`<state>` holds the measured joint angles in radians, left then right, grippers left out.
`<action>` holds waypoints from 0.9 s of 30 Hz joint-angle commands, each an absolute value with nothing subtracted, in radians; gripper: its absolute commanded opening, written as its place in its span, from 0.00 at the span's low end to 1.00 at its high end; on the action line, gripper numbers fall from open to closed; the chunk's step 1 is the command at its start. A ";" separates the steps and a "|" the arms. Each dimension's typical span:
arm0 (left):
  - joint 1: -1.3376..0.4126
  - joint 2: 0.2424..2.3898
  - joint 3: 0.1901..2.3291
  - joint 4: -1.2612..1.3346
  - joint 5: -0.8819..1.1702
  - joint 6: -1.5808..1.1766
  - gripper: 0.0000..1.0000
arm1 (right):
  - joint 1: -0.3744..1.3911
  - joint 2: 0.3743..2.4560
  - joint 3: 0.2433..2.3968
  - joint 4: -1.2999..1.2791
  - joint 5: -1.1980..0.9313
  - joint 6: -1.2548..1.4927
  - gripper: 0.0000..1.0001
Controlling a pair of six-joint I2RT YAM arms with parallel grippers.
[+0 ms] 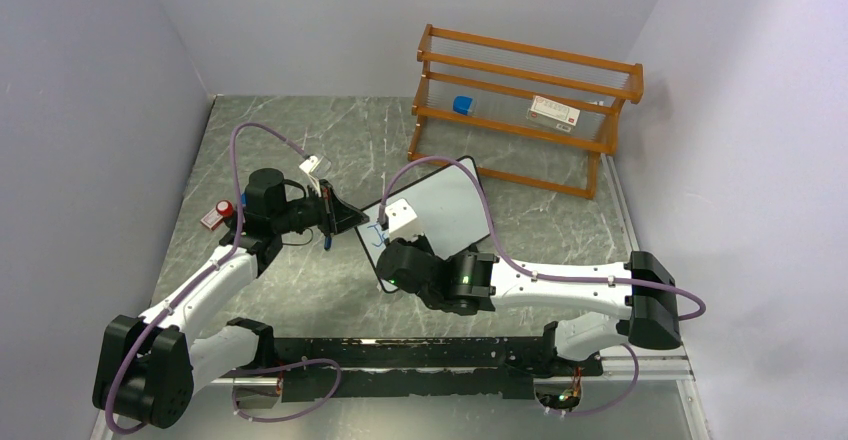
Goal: Write a sentence on the whiteboard
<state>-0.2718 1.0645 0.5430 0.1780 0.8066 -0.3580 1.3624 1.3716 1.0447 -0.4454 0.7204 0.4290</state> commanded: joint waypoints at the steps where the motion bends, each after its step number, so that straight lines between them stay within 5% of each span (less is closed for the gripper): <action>1: -0.266 1.087 0.542 0.128 0.723 -0.302 0.05 | 1.355 1.376 1.028 -0.425 0.781 0.446 0.00; 27: -0.265 1.089 0.542 0.131 0.726 -0.303 0.05 | 1.354 1.368 1.037 -0.323 0.750 0.381 0.00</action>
<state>-0.2707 1.0660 0.5430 0.1787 0.8066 -0.3580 1.3624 1.3716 1.0424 -0.3820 0.7532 0.3878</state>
